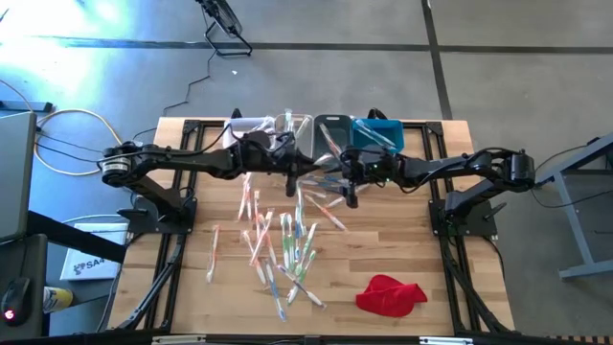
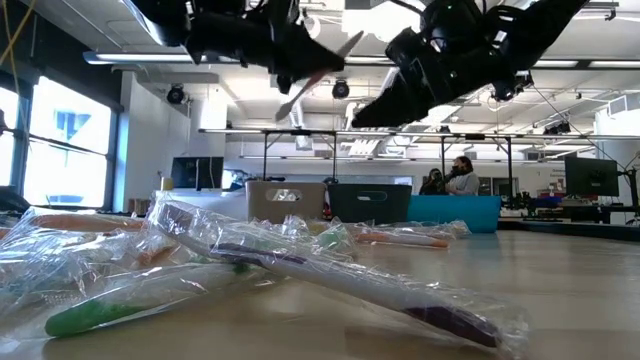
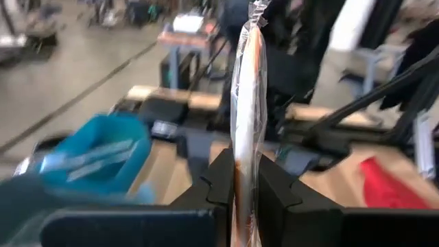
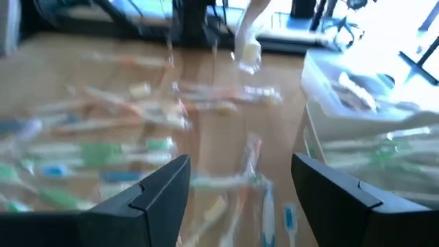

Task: Pick & Place Toothbrushes
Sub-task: Put the orange toothbrush into the dark green bin

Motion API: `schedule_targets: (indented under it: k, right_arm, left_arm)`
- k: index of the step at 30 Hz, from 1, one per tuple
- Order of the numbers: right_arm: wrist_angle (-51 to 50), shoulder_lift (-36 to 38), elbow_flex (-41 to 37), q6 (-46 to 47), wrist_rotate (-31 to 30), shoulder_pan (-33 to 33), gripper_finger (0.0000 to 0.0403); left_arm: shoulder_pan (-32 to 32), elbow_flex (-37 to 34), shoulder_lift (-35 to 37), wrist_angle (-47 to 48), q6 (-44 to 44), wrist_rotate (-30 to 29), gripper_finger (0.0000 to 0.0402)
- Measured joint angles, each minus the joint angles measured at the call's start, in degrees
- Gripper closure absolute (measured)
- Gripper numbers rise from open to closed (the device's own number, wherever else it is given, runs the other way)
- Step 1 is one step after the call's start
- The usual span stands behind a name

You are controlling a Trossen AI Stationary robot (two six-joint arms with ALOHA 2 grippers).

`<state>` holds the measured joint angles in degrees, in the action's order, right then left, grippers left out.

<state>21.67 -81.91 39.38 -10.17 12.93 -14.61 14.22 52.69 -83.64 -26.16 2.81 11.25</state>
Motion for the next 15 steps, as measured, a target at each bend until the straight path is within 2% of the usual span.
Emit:
schedule_targets:
  k: [5,9,15]
  right_arm:
    - [6.71,0.00,0.00,4.17,3.51,0.00,0.0156]
    - [11.51,0.00,0.02,5.75,3.80,0.05,0.0156]
    - [17.48,0.00,0.02,5.59,3.92,1.97,0.0156]
  left_arm:
    - [0.00,0.00,0.00,-5.88,0.02,4.20,0.0375]
    - [0.00,0.00,0.00,-8.65,0.02,7.79,0.0375]
    - [0.00,0.00,0.00,-9.28,0.02,7.85,0.0375]
